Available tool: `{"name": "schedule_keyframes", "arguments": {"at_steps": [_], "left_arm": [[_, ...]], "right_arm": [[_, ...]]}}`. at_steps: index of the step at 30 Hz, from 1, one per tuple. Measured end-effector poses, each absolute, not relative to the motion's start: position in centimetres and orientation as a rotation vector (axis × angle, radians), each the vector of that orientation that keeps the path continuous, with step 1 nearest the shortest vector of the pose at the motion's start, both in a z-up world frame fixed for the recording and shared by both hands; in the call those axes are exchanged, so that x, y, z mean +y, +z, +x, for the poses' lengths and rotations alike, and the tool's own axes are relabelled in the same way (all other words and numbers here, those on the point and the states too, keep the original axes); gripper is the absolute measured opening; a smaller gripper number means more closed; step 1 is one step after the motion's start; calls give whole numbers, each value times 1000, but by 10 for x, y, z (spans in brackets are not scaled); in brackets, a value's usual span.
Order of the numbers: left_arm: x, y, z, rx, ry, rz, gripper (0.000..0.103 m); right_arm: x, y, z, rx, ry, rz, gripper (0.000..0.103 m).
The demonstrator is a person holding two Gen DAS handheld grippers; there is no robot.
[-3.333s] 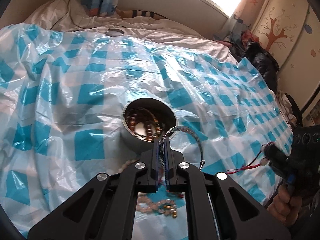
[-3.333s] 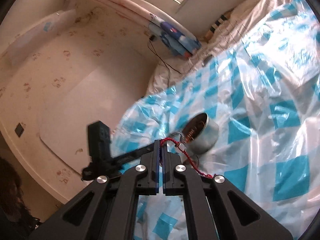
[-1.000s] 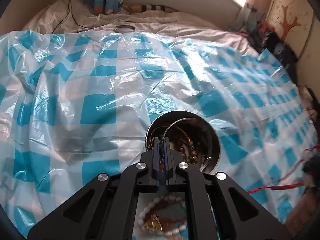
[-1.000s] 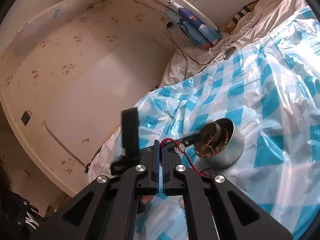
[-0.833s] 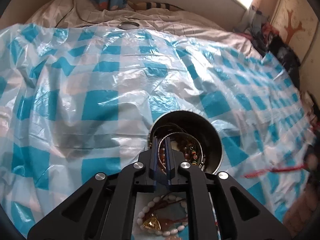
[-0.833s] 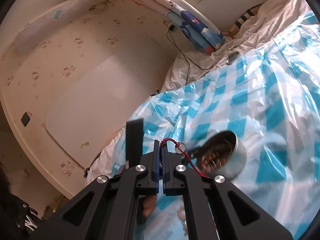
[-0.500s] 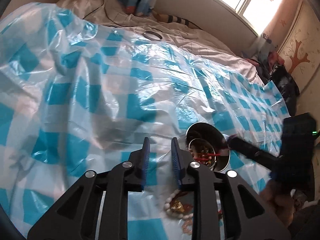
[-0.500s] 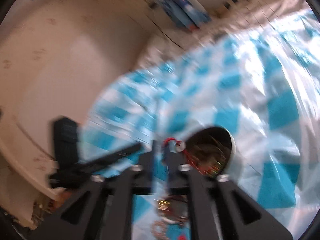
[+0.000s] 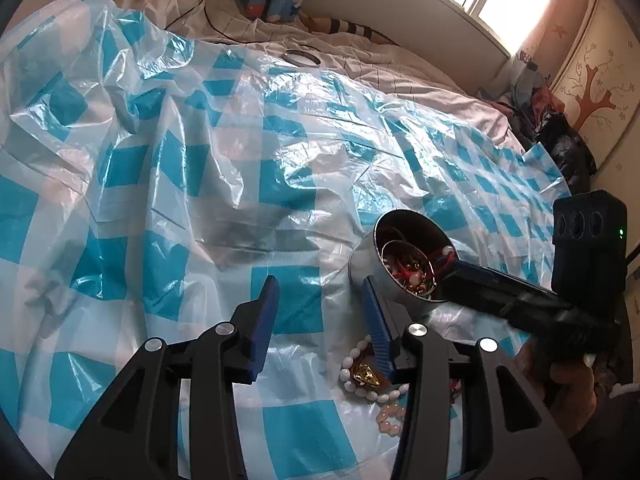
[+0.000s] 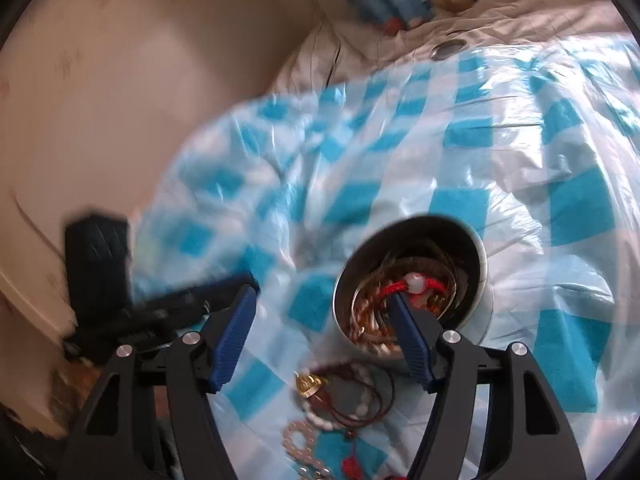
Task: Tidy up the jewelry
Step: 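Lower both held bracelets into the silver tin and open both tools, then move both open tools back over the remaining jewelry beside the tin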
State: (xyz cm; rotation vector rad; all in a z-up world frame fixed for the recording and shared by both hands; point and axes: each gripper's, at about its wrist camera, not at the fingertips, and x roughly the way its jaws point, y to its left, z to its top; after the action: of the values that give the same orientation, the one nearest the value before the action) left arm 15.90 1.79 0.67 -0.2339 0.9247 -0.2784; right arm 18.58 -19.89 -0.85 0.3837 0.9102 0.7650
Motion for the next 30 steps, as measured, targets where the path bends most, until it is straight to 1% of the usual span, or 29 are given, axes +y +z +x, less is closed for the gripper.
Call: {"name": "schedule_keyframes", "arguments": {"at_steps": [7, 8, 9, 15, 18, 20, 23, 30], "left_arm": [[17, 6, 158, 928, -284, -230, 44], [17, 6, 158, 928, -284, -227, 45], [17, 6, 157, 928, -284, -225, 46], [22, 8, 153, 928, -281, -225, 48], [25, 9, 151, 931, -283, -223, 49], [24, 9, 149, 938, -301, -204, 50], [17, 6, 143, 957, -329, -166, 52], [7, -5, 130, 1008, -360, -99, 57]], "right_arm": [[-212, -2, 167, 931, 726, 343, 75], [-214, -1, 164, 937, 721, 335, 81], [-216, -1, 159, 945, 707, 323, 83], [-231, -1, 146, 954, 646, 327, 83], [-246, 0, 146, 934, 590, 396, 84], [-262, -3, 142, 933, 514, 458, 86], [-280, -14, 136, 974, 438, 514, 87], [-281, -19, 112, 992, 420, 498, 87]]}}
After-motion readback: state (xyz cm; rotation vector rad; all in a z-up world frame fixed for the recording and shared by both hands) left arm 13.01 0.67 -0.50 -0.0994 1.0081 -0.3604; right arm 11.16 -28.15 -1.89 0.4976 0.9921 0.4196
